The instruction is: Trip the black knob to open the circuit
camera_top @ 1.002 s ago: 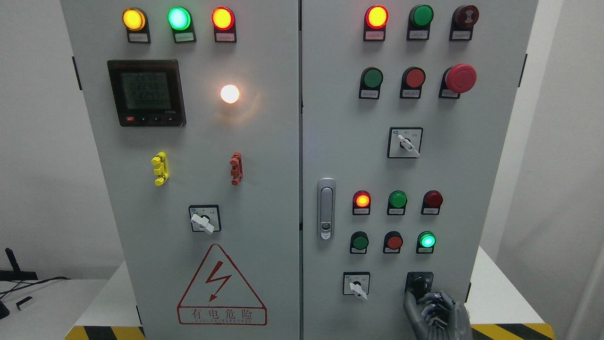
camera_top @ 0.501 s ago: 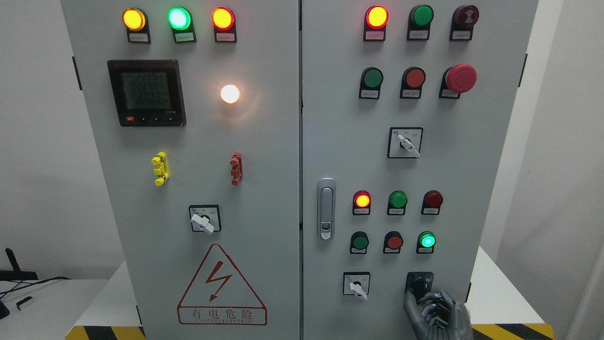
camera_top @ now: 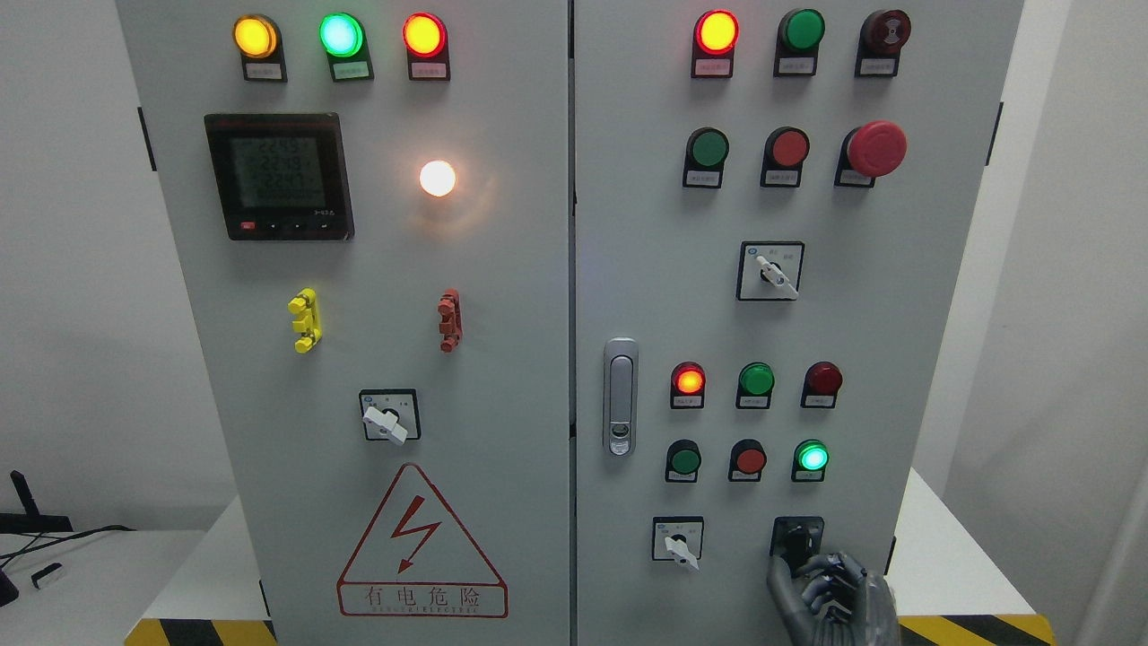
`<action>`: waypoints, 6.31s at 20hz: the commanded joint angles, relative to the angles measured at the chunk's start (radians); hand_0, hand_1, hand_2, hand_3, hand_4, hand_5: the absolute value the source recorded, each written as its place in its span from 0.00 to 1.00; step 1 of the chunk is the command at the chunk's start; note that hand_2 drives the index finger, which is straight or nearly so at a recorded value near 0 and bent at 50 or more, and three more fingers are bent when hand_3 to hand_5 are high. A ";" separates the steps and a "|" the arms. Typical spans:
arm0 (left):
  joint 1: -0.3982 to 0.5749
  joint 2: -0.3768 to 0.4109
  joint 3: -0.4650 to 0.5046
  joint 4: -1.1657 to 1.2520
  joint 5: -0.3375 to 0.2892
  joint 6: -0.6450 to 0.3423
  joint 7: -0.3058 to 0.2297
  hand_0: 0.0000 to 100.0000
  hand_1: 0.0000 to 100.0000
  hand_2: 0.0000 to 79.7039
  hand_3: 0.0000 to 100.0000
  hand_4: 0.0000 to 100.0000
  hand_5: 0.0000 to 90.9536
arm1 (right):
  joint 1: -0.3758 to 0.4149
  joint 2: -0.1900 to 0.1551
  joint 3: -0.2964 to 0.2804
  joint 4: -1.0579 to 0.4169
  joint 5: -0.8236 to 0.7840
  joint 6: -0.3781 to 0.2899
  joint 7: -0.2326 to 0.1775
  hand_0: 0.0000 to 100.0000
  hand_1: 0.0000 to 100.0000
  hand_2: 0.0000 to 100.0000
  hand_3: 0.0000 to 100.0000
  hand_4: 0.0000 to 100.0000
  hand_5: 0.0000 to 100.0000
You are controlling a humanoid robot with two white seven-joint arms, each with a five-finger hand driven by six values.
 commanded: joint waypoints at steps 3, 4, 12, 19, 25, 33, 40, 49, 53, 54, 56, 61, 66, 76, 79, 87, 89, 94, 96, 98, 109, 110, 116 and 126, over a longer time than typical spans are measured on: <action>0.000 0.001 0.000 -0.001 -0.031 0.000 -0.001 0.12 0.39 0.00 0.00 0.00 0.00 | 0.001 0.000 0.008 0.000 0.022 0.000 0.000 0.30 0.72 0.56 0.85 0.86 0.97; 0.000 -0.001 0.000 -0.001 -0.031 0.000 -0.001 0.12 0.39 0.00 0.00 0.00 0.00 | -0.001 0.000 0.008 0.000 0.022 0.000 0.000 0.30 0.72 0.56 0.85 0.86 0.97; 0.000 0.001 0.000 -0.001 -0.031 0.000 -0.001 0.12 0.39 0.00 0.00 0.00 0.00 | 0.001 0.000 0.006 0.000 0.035 0.000 -0.001 0.30 0.72 0.56 0.84 0.86 0.97; 0.000 0.001 0.000 -0.001 -0.031 0.000 -0.001 0.12 0.39 0.00 0.00 0.00 0.00 | 0.001 0.000 0.006 0.000 0.060 0.000 -0.002 0.29 0.73 0.56 0.84 0.86 0.97; 0.000 0.001 0.000 0.001 -0.031 0.000 -0.001 0.12 0.39 0.00 0.00 0.00 0.00 | -0.001 -0.002 0.006 0.000 0.074 -0.001 -0.004 0.29 0.74 0.55 0.84 0.86 0.97; 0.000 -0.001 0.000 0.001 -0.031 0.000 -0.001 0.12 0.39 0.00 0.00 0.00 0.00 | -0.001 -0.005 -0.002 0.001 0.094 -0.003 -0.004 0.28 0.74 0.55 0.83 0.85 0.96; 0.000 0.001 0.000 0.001 -0.031 0.000 -0.001 0.12 0.39 0.00 0.00 0.00 0.00 | 0.001 -0.005 -0.002 0.001 0.095 -0.003 -0.004 0.28 0.74 0.54 0.83 0.85 0.96; 0.000 0.001 0.000 -0.001 -0.031 0.000 -0.001 0.12 0.39 0.00 0.00 0.00 0.00 | 0.001 -0.009 -0.005 0.001 0.124 -0.003 -0.004 0.28 0.75 0.53 0.82 0.84 0.96; 0.000 -0.001 0.000 0.001 -0.031 0.000 -0.001 0.12 0.39 0.00 0.00 0.00 0.00 | 0.001 -0.009 -0.006 0.001 0.126 -0.003 -0.004 0.28 0.76 0.52 0.82 0.84 0.96; 0.000 0.001 0.000 -0.001 -0.031 0.000 -0.001 0.12 0.39 0.00 0.00 0.00 0.00 | 0.001 -0.009 -0.008 0.001 0.126 -0.004 -0.004 0.28 0.76 0.52 0.81 0.84 0.96; 0.000 0.001 0.000 -0.001 -0.031 0.000 -0.001 0.12 0.39 0.00 0.00 0.00 0.00 | 0.001 -0.011 -0.009 0.001 0.135 -0.003 -0.004 0.28 0.76 0.52 0.81 0.84 0.96; 0.000 0.001 0.000 -0.001 -0.031 0.000 -0.001 0.12 0.39 0.00 0.00 0.00 0.00 | 0.001 -0.009 -0.011 0.000 0.147 -0.003 -0.004 0.28 0.76 0.52 0.81 0.84 0.96; 0.000 0.001 0.000 -0.001 -0.031 0.000 -0.001 0.12 0.39 0.00 0.00 0.00 0.00 | 0.001 -0.014 -0.014 0.000 0.155 -0.006 -0.004 0.28 0.76 0.52 0.81 0.84 0.96; 0.000 -0.001 0.000 -0.001 -0.031 0.000 -0.001 0.12 0.39 0.00 0.00 0.00 0.00 | -0.001 -0.013 -0.017 -0.002 0.155 -0.004 -0.004 0.29 0.78 0.49 0.78 0.82 0.94; 0.000 -0.001 0.000 0.001 -0.031 0.000 -0.001 0.12 0.39 0.00 0.00 0.00 0.00 | -0.001 -0.013 -0.018 -0.003 0.155 -0.006 -0.004 0.29 0.79 0.47 0.76 0.81 0.94; 0.000 -0.001 0.000 -0.001 -0.031 0.000 -0.001 0.12 0.39 0.00 0.00 0.00 0.00 | -0.001 -0.013 -0.023 -0.003 0.187 -0.007 -0.004 0.28 0.79 0.47 0.75 0.80 0.94; 0.000 0.001 0.000 -0.001 -0.031 0.000 -0.001 0.12 0.39 0.00 0.00 0.00 0.00 | -0.001 -0.013 -0.023 -0.003 0.187 -0.007 -0.004 0.28 0.79 0.46 0.75 0.80 0.94; 0.000 -0.001 0.000 0.001 -0.031 0.000 -0.001 0.12 0.39 0.00 0.00 0.00 0.00 | 0.001 -0.014 -0.023 -0.003 0.187 -0.009 -0.004 0.28 0.79 0.44 0.73 0.80 0.93; 0.000 0.001 0.000 0.001 -0.031 0.000 -0.001 0.12 0.39 0.00 0.00 0.00 0.00 | 0.001 -0.014 -0.023 -0.003 0.187 -0.009 -0.004 0.28 0.79 0.43 0.72 0.79 0.93; 0.000 0.001 0.000 0.001 -0.031 0.000 -0.001 0.12 0.39 0.00 0.00 0.00 0.00 | 0.001 -0.014 -0.026 -0.003 0.187 -0.009 -0.007 0.28 0.80 0.42 0.72 0.78 0.93; 0.000 -0.001 0.000 -0.001 -0.031 0.000 -0.001 0.12 0.39 0.00 0.00 0.00 0.00 | 0.001 -0.014 -0.038 -0.003 0.187 -0.009 -0.007 0.28 0.80 0.37 0.65 0.75 0.92; 0.000 0.001 0.000 -0.001 -0.031 0.000 -0.001 0.12 0.39 0.00 0.00 0.00 0.00 | 0.001 -0.016 -0.038 -0.003 0.187 -0.009 -0.007 0.28 0.80 0.36 0.65 0.75 0.92; 0.000 -0.001 0.000 -0.001 -0.031 0.000 -0.001 0.12 0.39 0.00 0.00 0.00 0.00 | 0.002 -0.020 -0.046 -0.005 0.187 -0.009 -0.007 0.28 0.80 0.36 0.65 0.74 0.92; 0.000 0.001 0.000 0.001 -0.031 0.000 -0.001 0.12 0.39 0.00 0.00 0.00 0.00 | 0.001 -0.022 -0.046 -0.006 0.186 -0.010 -0.007 0.27 0.80 0.37 0.65 0.74 0.92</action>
